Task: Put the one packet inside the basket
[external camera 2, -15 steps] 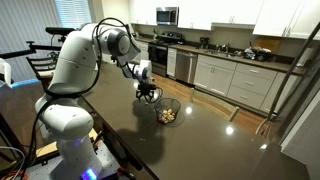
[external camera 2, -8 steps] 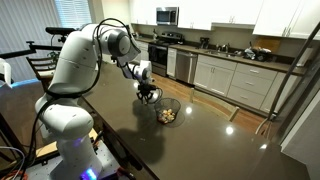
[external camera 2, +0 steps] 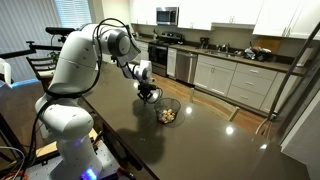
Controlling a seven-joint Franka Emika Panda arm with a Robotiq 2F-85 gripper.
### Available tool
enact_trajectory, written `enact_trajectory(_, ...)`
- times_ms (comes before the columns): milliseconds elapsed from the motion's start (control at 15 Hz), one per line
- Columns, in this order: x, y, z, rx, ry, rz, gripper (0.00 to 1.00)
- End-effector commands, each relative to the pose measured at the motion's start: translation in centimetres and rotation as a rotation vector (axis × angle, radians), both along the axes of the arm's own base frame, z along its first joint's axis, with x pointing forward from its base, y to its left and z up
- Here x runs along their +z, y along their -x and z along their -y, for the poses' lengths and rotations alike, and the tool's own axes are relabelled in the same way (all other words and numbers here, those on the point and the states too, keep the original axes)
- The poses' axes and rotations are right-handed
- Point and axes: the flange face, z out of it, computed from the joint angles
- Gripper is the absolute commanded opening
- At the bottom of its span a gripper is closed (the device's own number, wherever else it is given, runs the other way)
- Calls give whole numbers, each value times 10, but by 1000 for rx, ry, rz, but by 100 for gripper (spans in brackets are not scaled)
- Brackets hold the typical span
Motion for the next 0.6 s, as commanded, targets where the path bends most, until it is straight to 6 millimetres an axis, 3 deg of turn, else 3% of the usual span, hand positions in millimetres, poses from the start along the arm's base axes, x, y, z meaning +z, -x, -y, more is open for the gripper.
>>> enact_trajectory(0,18,-7,8,-22,21,7,3)
enact_trajectory(267,56,-19,19,-33,40,33,4)
enact_trajectory(533,110,-27,27,-53,44,44,4)
